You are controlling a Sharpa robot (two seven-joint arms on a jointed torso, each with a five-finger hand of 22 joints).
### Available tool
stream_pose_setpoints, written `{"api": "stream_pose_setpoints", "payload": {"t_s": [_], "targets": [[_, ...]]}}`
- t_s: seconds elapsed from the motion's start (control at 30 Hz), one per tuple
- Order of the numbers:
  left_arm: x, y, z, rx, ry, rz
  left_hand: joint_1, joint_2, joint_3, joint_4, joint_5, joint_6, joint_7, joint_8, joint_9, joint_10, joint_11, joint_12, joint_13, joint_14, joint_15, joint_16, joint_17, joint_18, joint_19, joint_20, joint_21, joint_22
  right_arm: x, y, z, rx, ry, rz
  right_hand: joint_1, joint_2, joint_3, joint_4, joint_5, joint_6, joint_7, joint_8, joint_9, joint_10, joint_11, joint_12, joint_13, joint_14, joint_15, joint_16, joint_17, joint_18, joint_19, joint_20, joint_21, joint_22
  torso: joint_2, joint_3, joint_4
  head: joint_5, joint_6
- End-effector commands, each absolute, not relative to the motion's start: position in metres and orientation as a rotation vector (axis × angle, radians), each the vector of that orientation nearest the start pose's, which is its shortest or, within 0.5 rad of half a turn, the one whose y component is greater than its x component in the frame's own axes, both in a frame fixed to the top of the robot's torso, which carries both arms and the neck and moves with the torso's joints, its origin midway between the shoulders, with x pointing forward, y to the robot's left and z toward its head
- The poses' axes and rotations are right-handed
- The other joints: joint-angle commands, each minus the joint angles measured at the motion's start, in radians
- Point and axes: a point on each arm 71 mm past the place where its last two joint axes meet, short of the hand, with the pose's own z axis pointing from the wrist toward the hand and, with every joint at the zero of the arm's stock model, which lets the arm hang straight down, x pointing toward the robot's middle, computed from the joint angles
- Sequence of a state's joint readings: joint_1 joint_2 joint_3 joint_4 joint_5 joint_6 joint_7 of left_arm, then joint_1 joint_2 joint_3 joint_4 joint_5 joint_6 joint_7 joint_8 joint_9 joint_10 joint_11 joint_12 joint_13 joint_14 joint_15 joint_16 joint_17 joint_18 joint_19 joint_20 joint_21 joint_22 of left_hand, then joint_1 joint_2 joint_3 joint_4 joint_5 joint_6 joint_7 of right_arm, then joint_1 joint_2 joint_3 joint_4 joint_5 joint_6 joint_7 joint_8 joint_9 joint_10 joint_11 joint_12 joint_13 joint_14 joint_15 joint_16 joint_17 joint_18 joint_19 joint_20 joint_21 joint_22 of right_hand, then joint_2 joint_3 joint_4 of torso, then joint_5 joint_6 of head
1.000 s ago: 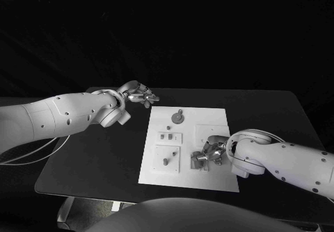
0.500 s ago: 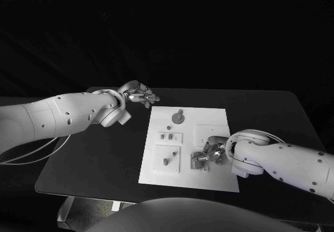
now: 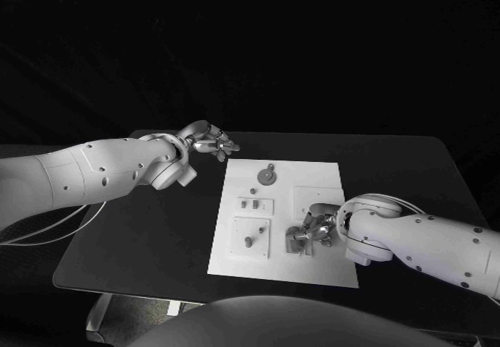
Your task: Assemble the parts on the task board
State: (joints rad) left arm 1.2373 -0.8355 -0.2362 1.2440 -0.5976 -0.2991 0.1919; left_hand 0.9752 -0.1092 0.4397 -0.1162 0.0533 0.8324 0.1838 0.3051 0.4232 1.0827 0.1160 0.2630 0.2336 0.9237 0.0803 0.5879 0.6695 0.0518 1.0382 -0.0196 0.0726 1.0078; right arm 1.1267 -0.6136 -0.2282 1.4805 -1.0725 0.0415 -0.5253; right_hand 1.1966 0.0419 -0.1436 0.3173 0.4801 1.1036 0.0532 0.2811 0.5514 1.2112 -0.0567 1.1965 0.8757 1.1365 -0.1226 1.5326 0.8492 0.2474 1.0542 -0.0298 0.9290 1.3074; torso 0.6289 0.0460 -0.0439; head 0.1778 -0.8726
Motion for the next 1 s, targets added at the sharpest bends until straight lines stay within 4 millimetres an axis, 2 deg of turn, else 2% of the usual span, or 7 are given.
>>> {"api": "stream_pose_setpoints", "payload": {"t_s": [0.03,0.07,0.1,0.17,0.6,0.73,1.0], "targets": [[0.5105,0.2903,-0.2441,-0.598,1.770,-0.903,0.007,-0.002,0.000,0.000,0.003,-0.001,0.002,0.002,0.000,0.008,0.002,-0.005,0.001,0.007,0.000,-0.004,0.001,0.015,-0.010,0.000,-0.001,0.000,0.4198,-0.1214,-0.3188,-0.005,2.501,0.460,-0.022,-0.012,0.037,-0.023,0.001,0.003,0.003,0.005,0.000,0.002,0.001,-0.005,0.001,-0.001,-0.006,-0.005,0.001,0.014,-0.001,0.000,-0.004,0.010,0.000,0.0001,-0.0001,0.000,0.000],[0.5105,0.2903,-0.2442,-0.597,1.772,-0.903,0.007,-0.002,0.000,0.000,0.003,-0.001,0.002,0.002,0.000,0.008,0.002,-0.005,0.001,0.007,0.000,-0.004,0.001,0.015,-0.010,0.000,-0.001,0.000,0.4198,-0.1215,-0.3188,-0.004,2.501,0.460,-0.039,-0.018,0.034,-0.023,-0.050,0.003,0.002,0.006,0.001,0.002,0.002,-0.005,0.002,-0.002,-0.006,-0.005,0.002,0.014,0.000,0.000,-0.003,0.010,0.000,0.0003,-0.0002,0.001,0.000],[0.5104,0.2904,-0.2443,-0.598,1.773,-0.903,0.007,-0.002,0.000,0.000,0.003,-0.001,0.002,0.002,0.000,0.008,0.002,-0.005,0.001,0.007,0.000,-0.004,0.002,0.015,-0.010,0.000,-0.001,0.000,0.4198,-0.1217,-0.3189,-0.005,2.502,0.459,-0.043,-0.025,0.039,-0.025,-0.130,0.002,0.003,0.005,0.001,0.001,0.001,-0.006,0.002,-0.002,-0.007,-0.006,0.001,0.014,0.002,-0.002,-0.003,0.010,0.000,0.0005,-0.0003,0.001,0.000],[0.5105,0.2909,-0.2443,-0.599,1.773,-0.902,0.007,-0.002,0.000,0.000,0.003,-0.001,0.002,0.002,0.000,0.008,0.002,-0.005,0.001,0.007,0.000,-0.004,0.002,0.015,-0.010,0.000,-0.001,0.000,0.4197,-0.1220,-0.3191,-0.004,2.504,0.459,-0.054,-0.038,0.046,-0.024,-0.158,0.001,0.003,0.004,0.000,0.001,0.002,-0.008,0.002,-0.002,-0.008,-0.007,0.001,0.014,0.002,-0.003,-0.005,0.009,0.000,0.0004,-0.0002,0.000,0.000],[0.5111,0.2911,-0.2443,-0.598,1.772,-0.901,0.008,-0.003,-0.001,0.000,0.003,-0.001,0.002,0.001,-0.001,0.008,0.002,-0.005,0.001,0.007,0.000,-0.005,0.002,0.015,-0.011,0.000,-0.002,0.000,0.4203,-0.1219,-0.3189,0.007,2.494,0.461,-0.108,-0.064,0.083,-0.023,-0.245,0.001,0.004,0.000,-0.003,0.000,0.003,-0.011,0.004,-0.003,-0.011,-0.010,0.000,0.014,0.005,-0.004,-0.012,0.006,0.000,0.0003,-0.0006,-0.002,0.000],[0.5112,0.2908,-0.2444,-0.598,1.772,-0.901,0.008,-0.003,-0.001,0.000,0.003,-0.001,0.002,0.001,-0.001,0.008,0.002,-0.005,0.002,0.007,0.000,-0.005,0.002,0.015,-0.011,0.000,-0.002,0.000,0.4199,-0.1215,-0.3188,0.005,2.495,0.464,-0.132,-0.078,0.097,-0.022,-0.295,0.001,0.004,-0.001,-0.004,0.000,0.002,-0.012,0.004,-0.003,-0.012,-0.011,0.000,0.014,0.006,-0.006,-0.014,0.006,0.000,0.0002,-0.0004,-0.003,0.000],[0.5111,0.2912,-0.2444,-0.598,1.771,-0.900,0.008,-0.004,-0.001,0.000,0.003,-0.001,0.002,0.001,-0.001,0.008,0.002,-0.005,0.002,0.007,0.000,-0.005,0.003,0.015,-0.011,0.001,-0.002,0.000,0.4206,-0.1220,-0.3186,0.014,2.487,0.464,-0.154,-0.090,0.111,-0.022,-0.318,0.001,0.004,-0.002,-0.005,0.000,0.002,-0.013,0.005,-0.003,-0.013,-0.012,0.000,0.014,0.007,-0.008,-0.016,0.005,0.000,0.0004,-0.0002,-0.004,0.000]]}}
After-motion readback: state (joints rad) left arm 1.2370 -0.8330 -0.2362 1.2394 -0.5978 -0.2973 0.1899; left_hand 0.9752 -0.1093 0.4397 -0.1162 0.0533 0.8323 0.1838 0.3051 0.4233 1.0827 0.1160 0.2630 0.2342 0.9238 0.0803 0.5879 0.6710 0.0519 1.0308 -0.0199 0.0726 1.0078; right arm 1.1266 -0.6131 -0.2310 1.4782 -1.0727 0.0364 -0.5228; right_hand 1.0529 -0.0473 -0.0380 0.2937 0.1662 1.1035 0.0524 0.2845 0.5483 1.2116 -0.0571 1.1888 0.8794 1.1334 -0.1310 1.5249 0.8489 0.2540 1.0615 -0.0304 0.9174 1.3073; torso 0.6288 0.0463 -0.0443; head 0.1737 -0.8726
